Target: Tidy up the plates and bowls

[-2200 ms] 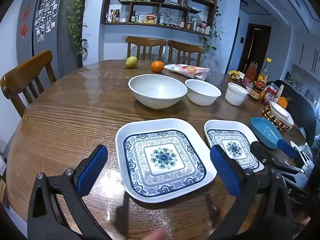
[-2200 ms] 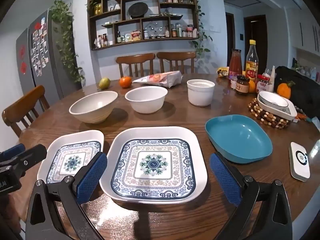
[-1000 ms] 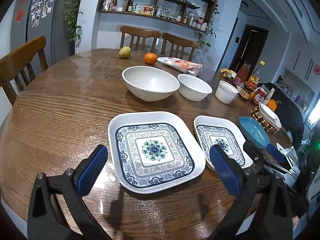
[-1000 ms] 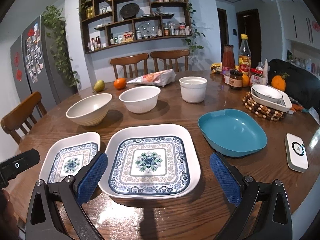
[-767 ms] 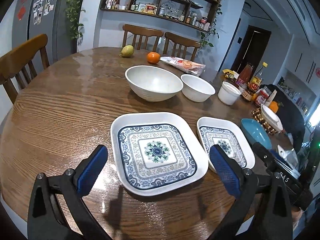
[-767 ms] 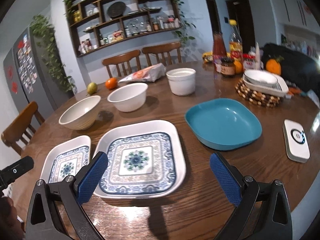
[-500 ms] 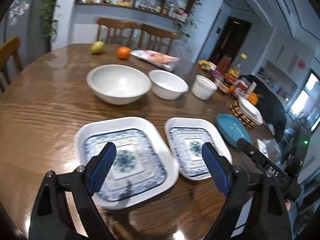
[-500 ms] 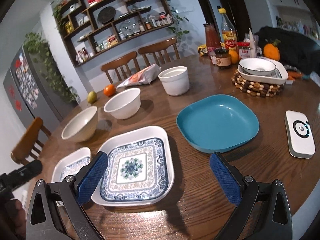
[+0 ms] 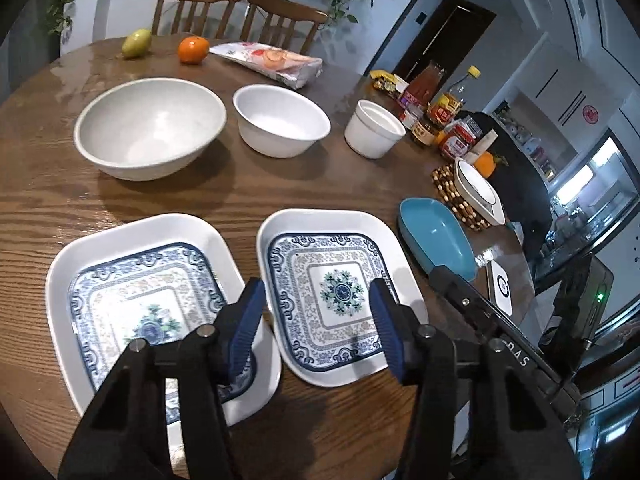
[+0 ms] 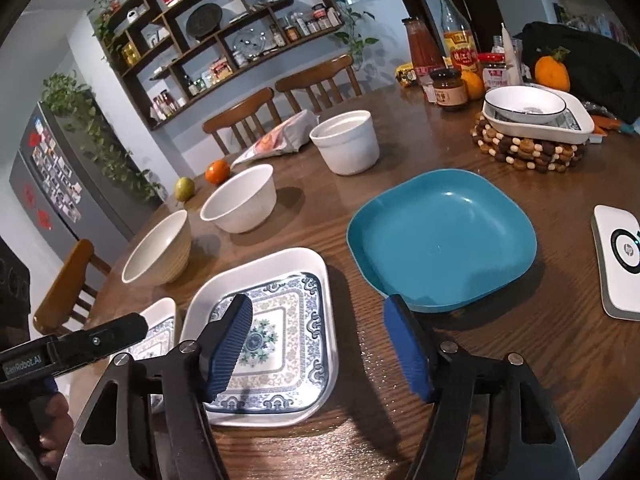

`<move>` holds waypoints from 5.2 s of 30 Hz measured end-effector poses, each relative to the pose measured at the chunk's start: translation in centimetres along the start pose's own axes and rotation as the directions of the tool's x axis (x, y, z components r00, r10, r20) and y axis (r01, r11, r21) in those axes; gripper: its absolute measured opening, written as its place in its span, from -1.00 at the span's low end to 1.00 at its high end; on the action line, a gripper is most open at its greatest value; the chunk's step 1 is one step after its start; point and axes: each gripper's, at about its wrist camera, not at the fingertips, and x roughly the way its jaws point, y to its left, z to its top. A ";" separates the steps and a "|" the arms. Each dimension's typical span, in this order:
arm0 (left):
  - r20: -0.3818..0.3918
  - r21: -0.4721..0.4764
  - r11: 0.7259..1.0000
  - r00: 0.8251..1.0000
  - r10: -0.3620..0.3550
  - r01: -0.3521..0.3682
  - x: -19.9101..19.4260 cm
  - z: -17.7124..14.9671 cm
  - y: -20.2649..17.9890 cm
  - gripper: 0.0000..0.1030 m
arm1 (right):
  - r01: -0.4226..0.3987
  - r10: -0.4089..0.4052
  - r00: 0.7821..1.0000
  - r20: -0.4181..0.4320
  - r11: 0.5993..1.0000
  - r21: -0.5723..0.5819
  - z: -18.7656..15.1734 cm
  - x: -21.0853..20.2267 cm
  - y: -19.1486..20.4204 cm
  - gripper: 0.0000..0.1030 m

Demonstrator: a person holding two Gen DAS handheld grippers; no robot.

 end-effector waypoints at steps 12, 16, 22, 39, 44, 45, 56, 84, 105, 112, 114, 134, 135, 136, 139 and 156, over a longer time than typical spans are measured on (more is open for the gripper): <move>-0.075 -0.011 0.997 0.994 0.081 -0.082 3.6 1.2 0.3 -0.27 | 0.014 -0.016 0.998 -0.065 0.999 -0.032 0.3 2.2 -0.2 0.00; -0.090 -0.005 0.996 0.992 0.089 -0.090 4.2 1.3 0.2 -0.28 | 0.012 -0.015 0.996 -0.086 0.999 -0.039 0.4 2.9 0.0 0.00; -0.129 0.006 0.992 0.984 0.123 -0.123 5.4 1.2 0.0 -0.53 | 0.005 -0.010 0.993 -0.119 0.999 -0.048 0.4 4.4 0.2 -0.02; -0.085 -0.005 0.995 0.992 0.096 -0.096 2.7 -0.2 0.6 -0.76 | -0.053 0.034 0.988 -0.152 0.991 -0.122 -0.7 5.3 3.2 -0.24; -0.040 -0.067 0.992 0.994 0.106 -0.109 0.8 0.3 2.6 -0.71 | -0.042 0.023 0.989 -0.145 0.990 -0.134 -0.9 5.2 3.5 -0.24; -0.034 -0.073 0.990 0.993 0.115 -0.117 0.6 0.4 2.8 -0.70 | -0.039 0.019 0.989 -0.145 0.990 -0.137 -0.9 5.1 3.5 -0.24; -0.041 -0.095 0.984 0.988 0.150 -0.154 0.7 0.2 4.0 -0.49 | 0.018 -0.039 0.993 -0.115 0.984 -0.175 -1.5 4.3 3.3 -0.24; 0.004 -0.165 0.953 0.966 0.258 -0.254 -1.3 -0.8 8.8 -0.22 | 0.099 -0.121 0.989 -0.085 0.968 -0.230 -1.7 3.8 2.9 -0.24; 0.176 -0.227 0.946 0.946 0.272 -0.229 -8.4 -0.8 9.8 -0.15 | -0.031 0.025 0.999 -0.029 0.980 -0.196 0.2 1.0 4.7 0.48; 0.200 -0.275 0.936 0.939 0.279 -0.219 -10.7 -1.8 12.1 0.11 | -0.375 0.345 0.917 -0.201 0.917 -0.137 1.3 2.1 9.8 0.61; 0.177 -0.294 0.930 0.943 0.282 -0.223 -10.5 -2.0 13.2 0.11 | -0.428 0.384 0.879 -0.283 0.897 -0.113 1.1 3.5 11.5 0.61; 0.077 -0.316 0.938 0.981 0.176 -0.144 -7.7 -3.0 15.9 -0.24 | -0.312 0.202 0.848 -0.490 0.938 -0.154 -0.6 11.5 18.3 0.61; 0.078 -0.316 0.938 0.982 0.174 -0.141 -7.7 -3.0 16.0 -0.24 | -0.303 0.190 0.848 -0.494 0.939 -0.160 -0.6 11.7 18.5 0.61; 0.077 -0.315 0.939 0.983 0.168 -0.136 -7.7 -3.0 16.0 -0.24 | -0.296 0.180 0.845 -0.503 0.941 -0.161 -0.6 11.9 18.5 0.61; 0.073 -0.311 0.943 0.986 0.148 -0.118 -7.7 -3.0 16.1 -0.23 | -0.306 0.187 0.834 -0.519 0.940 -0.153 -0.9 12.5 18.8 0.61; 0.090 -0.321 0.929 0.970 0.224 -0.185 -9.4 -4.0 16.3 -0.13 | -0.329 0.192 0.833 -0.519 0.925 -0.187 -3.1 12.5 19.7 0.61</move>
